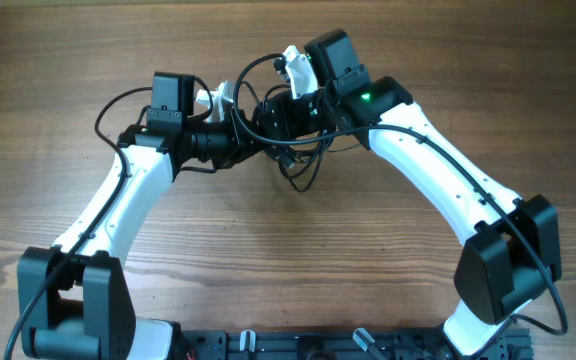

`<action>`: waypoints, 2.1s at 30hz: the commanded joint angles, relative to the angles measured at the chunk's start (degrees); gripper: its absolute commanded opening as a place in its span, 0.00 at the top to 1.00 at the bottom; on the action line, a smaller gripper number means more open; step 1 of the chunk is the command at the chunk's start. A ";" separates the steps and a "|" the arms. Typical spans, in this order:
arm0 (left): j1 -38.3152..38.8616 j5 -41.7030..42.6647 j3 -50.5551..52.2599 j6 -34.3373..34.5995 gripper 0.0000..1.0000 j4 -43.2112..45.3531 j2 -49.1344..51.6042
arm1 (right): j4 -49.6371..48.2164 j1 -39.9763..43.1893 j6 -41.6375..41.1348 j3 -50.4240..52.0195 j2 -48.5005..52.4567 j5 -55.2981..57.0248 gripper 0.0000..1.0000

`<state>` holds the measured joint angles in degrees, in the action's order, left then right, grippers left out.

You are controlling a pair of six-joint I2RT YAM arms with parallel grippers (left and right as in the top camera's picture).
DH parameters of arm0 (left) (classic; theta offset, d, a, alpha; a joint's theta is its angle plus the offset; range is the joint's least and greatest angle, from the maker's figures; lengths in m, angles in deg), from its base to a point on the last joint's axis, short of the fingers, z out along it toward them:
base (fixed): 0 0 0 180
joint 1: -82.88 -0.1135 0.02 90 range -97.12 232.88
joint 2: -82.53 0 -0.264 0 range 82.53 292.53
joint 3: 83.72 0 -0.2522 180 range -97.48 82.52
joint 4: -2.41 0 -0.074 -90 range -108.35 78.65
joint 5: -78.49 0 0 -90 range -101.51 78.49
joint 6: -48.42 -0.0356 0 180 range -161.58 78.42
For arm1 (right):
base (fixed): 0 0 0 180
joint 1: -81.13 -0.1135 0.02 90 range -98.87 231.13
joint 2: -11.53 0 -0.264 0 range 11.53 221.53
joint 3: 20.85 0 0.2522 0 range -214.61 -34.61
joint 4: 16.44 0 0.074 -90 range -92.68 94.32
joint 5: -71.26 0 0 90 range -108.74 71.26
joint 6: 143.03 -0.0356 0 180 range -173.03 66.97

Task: Untangle cables

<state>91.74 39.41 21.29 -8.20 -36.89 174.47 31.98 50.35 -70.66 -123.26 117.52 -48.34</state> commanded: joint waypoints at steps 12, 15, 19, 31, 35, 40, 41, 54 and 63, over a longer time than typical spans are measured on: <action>0.00 2.38 -0.59 0.52 0.96 1.51 -0.07 | 2.82 0.94 -0.55 0.11 -2.10 -0.15 0.96; 0.02 1.99 -0.61 0.52 0.96 1.53 -0.07 | 4.76 3.28 -0.57 0.11 -8.00 -1.99 0.96; 0.02 1.99 -0.59 0.48 0.96 1.49 -0.07 | 4.22 6.91 -2.12 0.11 -15.04 -3.76 0.96; 0.02 2.21 -0.61 -6.19 0.96 -2.36 -0.07 | -6.80 13.84 -1.88 0.13 -15.02 9.31 0.96; -0.04 0.24 -0.59 -7.69 0.96 -0.76 -0.07 | -0.22 13.16 -1.79 0.15 -12.61 4.20 0.96; -0.04 -8.33 -0.61 -7.45 0.85 1.97 -0.07 | 5.27 11.17 -1.81 0.15 -12.20 -0.26 0.96; -0.15 -11.13 -0.61 -7.19 0.83 1.92 -0.07 | 5.81 10.71 -2.08 0.15 -12.20 -0.63 0.96; -3.39 -24.50 -0.61 1.81 0.79 -0.17 -0.07 | 5.57 6.12 -23.34 0.15 -12.17 12.87 0.96; 0.55 -11.74 -0.61 1.84 0.80 4.61 -0.07 | 2.47 4.98 -68.17 0.15 -12.17 17.97 0.96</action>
<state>90.82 23.14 21.03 -6.53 -33.68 174.47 35.04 55.35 -119.71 -122.73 104.98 -30.24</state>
